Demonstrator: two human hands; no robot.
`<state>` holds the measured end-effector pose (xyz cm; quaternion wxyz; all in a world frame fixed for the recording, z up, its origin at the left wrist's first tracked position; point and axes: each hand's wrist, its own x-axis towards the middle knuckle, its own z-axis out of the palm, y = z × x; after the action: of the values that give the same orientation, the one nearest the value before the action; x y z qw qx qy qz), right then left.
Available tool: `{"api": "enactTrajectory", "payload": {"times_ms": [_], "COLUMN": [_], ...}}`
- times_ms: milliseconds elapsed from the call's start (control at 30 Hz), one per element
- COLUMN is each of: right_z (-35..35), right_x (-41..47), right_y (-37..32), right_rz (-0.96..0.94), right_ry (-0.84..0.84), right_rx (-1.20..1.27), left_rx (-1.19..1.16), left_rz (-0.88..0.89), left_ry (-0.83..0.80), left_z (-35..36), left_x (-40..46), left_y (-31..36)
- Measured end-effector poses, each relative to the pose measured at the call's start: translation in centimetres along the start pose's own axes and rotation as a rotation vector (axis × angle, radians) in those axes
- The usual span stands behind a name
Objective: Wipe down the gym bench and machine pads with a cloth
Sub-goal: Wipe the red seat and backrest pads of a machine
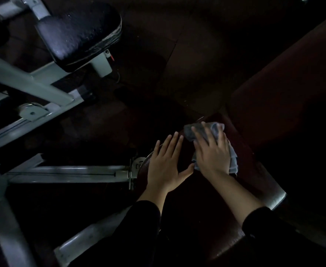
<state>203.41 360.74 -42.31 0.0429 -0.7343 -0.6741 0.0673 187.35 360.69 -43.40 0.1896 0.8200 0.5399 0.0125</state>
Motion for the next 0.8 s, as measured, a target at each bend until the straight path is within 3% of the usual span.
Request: {"api": "enactTrajectory", "payload": {"times_ms": [133,267,433,533,700,800], "right_z": [-0.4,-0.7,-0.5,0.0,-0.2,-0.7], "right_x": [4.9,6.3,1.3,-0.1,5.3,7.3], "right_y": [0.1,1.7,1.3,-0.3,0.1,1.6], "right_rz": [-0.106,0.04,0.15,0.102,-0.077,-0.016], "right_ry": [-0.109,-0.052,0.04,0.02,-0.08,-0.099], "right_rx": [-0.004,0.006,0.059,0.01,-0.007,0.025], "left_rx": [0.015,0.006,0.002,-0.021,0.011,0.009], "left_rz": [0.008,0.018,0.009,0.004,0.011,0.017], "left_ry": [-0.006,-0.008,0.0,0.005,-0.023,-0.023], "left_z": [0.1,0.0,0.1,0.1,0.0,0.0], "left_x": [0.0,-0.2,-0.1,-0.1,0.0,-0.1], "left_y": [-0.1,-0.2,-0.1,-0.1,-0.2,-0.2]}}
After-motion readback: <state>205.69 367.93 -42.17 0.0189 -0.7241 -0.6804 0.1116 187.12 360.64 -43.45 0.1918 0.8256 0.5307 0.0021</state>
